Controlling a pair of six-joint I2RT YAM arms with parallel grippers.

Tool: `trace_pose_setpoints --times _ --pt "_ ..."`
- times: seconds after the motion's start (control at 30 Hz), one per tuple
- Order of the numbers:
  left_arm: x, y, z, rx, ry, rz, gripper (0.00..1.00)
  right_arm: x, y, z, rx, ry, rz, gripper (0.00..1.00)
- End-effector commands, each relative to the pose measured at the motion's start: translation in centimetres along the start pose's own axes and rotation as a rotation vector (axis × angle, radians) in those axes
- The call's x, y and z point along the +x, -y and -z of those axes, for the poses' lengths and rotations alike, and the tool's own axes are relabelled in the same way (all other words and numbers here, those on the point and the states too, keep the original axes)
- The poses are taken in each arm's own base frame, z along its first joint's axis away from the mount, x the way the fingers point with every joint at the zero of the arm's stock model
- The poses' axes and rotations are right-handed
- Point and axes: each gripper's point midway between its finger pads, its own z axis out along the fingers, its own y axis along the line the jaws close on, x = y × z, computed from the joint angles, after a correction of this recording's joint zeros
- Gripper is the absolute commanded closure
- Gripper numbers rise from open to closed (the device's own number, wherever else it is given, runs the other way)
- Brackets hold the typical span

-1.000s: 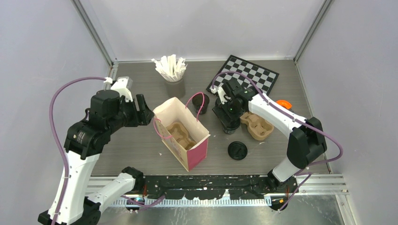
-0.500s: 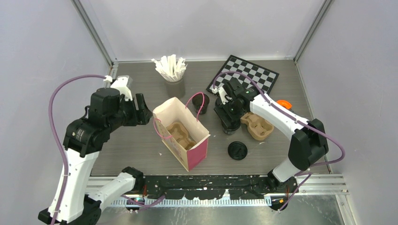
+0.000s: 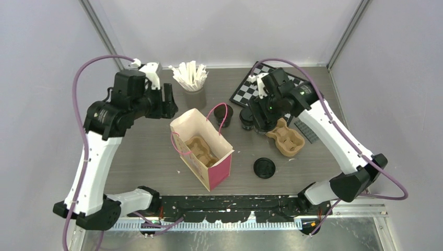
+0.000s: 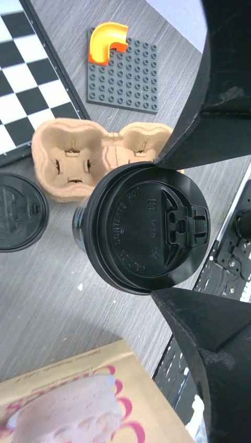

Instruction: Pack the takeout coffee

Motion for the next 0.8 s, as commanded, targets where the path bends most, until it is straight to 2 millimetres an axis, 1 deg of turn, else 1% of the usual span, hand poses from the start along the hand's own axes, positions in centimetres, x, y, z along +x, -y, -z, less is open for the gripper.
trace_pose_setpoints --times 0.0,0.13,0.3,0.37,0.43,0.47,0.5,0.6,0.77 --pt "-0.9 1.6 -2.2 0.086 -0.001 -0.047 0.36 -0.4 0.4 6.4 0.02 0.064 -0.097 0.22" --pt "-0.5 1.8 -4.1 0.111 -0.013 -0.081 0.39 -1.7 -0.9 10.2 -0.032 0.156 -0.127 0.21" --pt "1.2 1.4 -5.6 0.1 -0.098 -0.114 0.39 -3.5 -2.6 15.0 -0.096 0.281 -0.117 0.21" --pt "1.8 1.7 -6.2 0.121 -0.121 -0.117 0.4 -4.1 -3.4 16.6 -0.132 0.325 -0.119 0.21" --pt "2.2 2.5 -6.8 0.172 -0.137 -0.117 0.42 -4.7 -4.4 18.1 -0.189 0.365 -0.13 0.21" --pt "2.4 2.8 -7.1 0.195 -0.145 -0.117 0.43 -5.0 -4.9 18.6 -0.215 0.378 -0.136 0.21" --pt "2.6 3.1 -7.3 0.213 -0.149 -0.12 0.45 -5.1 -5.8 19.1 -0.265 0.385 -0.139 0.22" --pt "3.2 3.0 -8.1 0.213 -0.174 -0.136 0.47 -5.8 -7.7 20.4 -0.361 0.422 -0.156 0.22" --pt "3.4 2.3 -8.8 0.188 -0.191 -0.175 0.53 -6.7 -11.1 21.1 -0.504 0.436 -0.16 0.21"
